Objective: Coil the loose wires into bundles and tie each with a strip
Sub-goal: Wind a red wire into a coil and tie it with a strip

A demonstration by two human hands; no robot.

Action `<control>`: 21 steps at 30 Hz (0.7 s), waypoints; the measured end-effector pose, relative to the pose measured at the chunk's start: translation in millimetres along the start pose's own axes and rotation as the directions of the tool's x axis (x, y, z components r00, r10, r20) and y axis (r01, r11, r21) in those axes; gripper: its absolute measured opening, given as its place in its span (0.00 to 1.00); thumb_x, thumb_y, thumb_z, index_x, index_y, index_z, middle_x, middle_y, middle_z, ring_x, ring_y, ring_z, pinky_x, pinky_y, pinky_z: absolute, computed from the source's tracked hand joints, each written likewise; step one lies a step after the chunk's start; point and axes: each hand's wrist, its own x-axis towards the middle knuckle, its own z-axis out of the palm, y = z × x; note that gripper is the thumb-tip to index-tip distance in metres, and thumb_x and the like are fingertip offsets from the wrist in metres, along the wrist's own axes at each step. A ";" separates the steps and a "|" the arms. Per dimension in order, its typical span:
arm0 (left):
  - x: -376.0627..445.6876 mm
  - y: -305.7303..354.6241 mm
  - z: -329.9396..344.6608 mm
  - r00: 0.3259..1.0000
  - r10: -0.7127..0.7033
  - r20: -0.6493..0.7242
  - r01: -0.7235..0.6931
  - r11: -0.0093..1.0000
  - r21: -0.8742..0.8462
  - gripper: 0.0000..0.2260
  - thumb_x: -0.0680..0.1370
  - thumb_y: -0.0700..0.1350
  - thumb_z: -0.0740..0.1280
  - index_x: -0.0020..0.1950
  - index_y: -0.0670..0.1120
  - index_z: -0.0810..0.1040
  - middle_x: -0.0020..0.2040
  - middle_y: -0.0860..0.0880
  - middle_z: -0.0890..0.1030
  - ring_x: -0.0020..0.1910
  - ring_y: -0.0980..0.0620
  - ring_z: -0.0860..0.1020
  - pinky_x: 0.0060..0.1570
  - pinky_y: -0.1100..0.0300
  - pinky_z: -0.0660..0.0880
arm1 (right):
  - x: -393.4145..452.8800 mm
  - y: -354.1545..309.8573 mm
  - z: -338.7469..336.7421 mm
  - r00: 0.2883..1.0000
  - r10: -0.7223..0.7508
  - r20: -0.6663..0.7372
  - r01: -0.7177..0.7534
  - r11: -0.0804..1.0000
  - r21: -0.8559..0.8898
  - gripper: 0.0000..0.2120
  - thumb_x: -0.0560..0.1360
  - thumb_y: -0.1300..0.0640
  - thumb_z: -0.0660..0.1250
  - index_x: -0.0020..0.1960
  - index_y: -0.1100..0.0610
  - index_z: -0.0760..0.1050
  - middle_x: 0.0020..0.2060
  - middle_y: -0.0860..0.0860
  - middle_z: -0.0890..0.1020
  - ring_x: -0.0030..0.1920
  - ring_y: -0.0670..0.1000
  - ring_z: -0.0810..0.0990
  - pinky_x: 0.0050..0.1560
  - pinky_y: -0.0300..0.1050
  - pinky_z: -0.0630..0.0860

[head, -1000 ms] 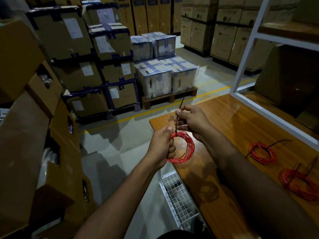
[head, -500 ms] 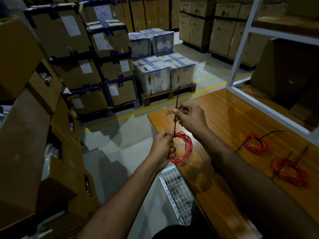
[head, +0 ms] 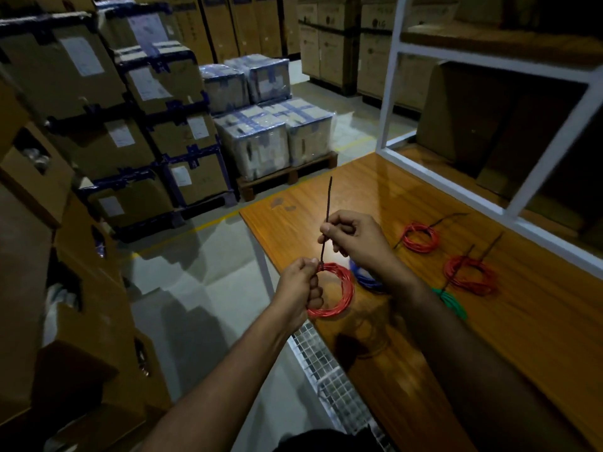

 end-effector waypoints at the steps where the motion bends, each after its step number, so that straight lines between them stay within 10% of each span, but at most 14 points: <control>1: -4.2 -3.8 6.9 1.000 -0.004 0.023 0.005 1.000 -0.023 0.11 0.85 0.44 0.57 0.43 0.46 0.65 0.26 0.52 0.61 0.21 0.57 0.57 0.20 0.66 0.55 | -10.8 2.6 -9.5 0.999 0.038 0.018 -0.036 0.998 -0.056 0.11 0.80 0.46 0.65 0.51 0.51 0.80 0.43 0.48 0.86 0.37 0.48 0.81 0.40 0.52 0.79; 4: -26.0 -14.4 36.4 0.993 -0.026 0.114 0.035 0.997 -0.071 0.12 0.86 0.43 0.55 0.41 0.47 0.64 0.24 0.53 0.58 0.19 0.58 0.55 0.19 0.68 0.54 | -63.0 14.3 -46.3 0.955 0.253 0.153 -0.225 0.958 -0.179 0.18 0.80 0.37 0.59 0.57 0.48 0.78 0.47 0.45 0.83 0.44 0.46 0.81 0.47 0.50 0.79; 8: -50.3 -33.5 77.0 0.970 -0.110 0.219 0.135 0.985 -0.104 0.13 0.85 0.45 0.55 0.40 0.46 0.67 0.22 0.53 0.59 0.17 0.58 0.56 0.18 0.67 0.53 | -136.7 28.1 -81.9 0.899 0.300 0.318 -0.310 0.951 -0.021 0.14 0.84 0.52 0.59 0.60 0.62 0.75 0.42 0.55 0.81 0.31 0.46 0.74 0.29 0.41 0.72; 16: -84.4 -72.0 151.5 0.962 -0.049 0.267 0.069 0.996 -0.065 0.15 0.77 0.38 0.60 0.63 0.41 0.71 0.45 0.40 0.80 0.40 0.47 0.80 0.38 0.55 0.75 | -227.0 41.5 -146.2 0.932 0.357 -0.063 -0.335 0.914 0.228 0.12 0.83 0.57 0.61 0.65 0.54 0.74 0.40 0.54 0.81 0.27 0.46 0.75 0.29 0.44 0.74; 21: -104.2 -102.1 194.0 0.976 -0.046 0.213 0.012 0.987 0.160 0.09 0.79 0.31 0.62 0.57 0.40 0.73 0.44 0.43 0.82 0.37 0.51 0.80 0.36 0.61 0.77 | -257.5 68.2 -175.3 0.858 0.478 -0.189 -0.395 0.848 0.354 0.12 0.83 0.56 0.61 0.63 0.59 0.75 0.40 0.54 0.82 0.29 0.49 0.79 0.31 0.47 0.76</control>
